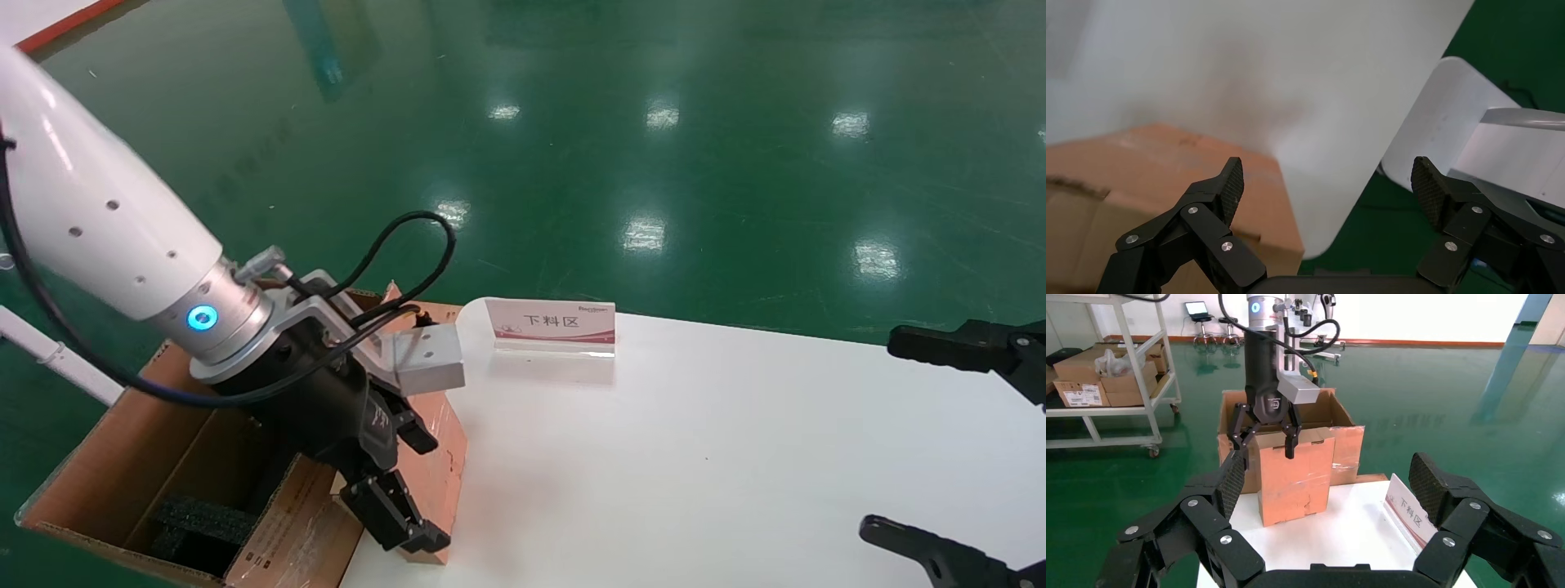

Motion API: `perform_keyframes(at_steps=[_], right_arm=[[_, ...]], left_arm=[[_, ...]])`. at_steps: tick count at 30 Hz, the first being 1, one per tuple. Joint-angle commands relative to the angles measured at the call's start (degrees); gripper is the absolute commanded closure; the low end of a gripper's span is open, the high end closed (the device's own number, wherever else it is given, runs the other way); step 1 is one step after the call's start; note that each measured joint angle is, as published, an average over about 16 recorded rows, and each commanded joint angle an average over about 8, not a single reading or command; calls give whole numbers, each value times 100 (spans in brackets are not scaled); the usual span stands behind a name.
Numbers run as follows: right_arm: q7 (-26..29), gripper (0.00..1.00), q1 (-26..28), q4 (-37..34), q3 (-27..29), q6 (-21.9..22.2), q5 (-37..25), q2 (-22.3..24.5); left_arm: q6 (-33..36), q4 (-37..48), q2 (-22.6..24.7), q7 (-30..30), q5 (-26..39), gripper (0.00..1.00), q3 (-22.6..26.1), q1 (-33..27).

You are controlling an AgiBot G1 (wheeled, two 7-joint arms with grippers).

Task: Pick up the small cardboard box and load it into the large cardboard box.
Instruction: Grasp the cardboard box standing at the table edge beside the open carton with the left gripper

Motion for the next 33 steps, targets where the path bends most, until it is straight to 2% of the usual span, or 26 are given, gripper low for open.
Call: perform_keyframes(at_steps=[1,9,15,24,33], right_arm=[[0,0,0,0,-1,0,1,0],[-2,0,1,0,-4,2,3,2],[-3,0,1,0,-7,3,5,3],[-5,0,2,0,-10,4,7,4],[-7,0,3,0,-14,6,9,6]], left_arm=[[2,-1,129,-293,35,0,341,-270],[-9,-5,405,-1018,-111,0,1590,-1421],[-33,-6,863,-1599,-210,0,2556,-2046],[-143,-2,1675,-2507,-493,0,3803,-2276],[-351,4,2028,-3136,-637,0,4362,-2252]])
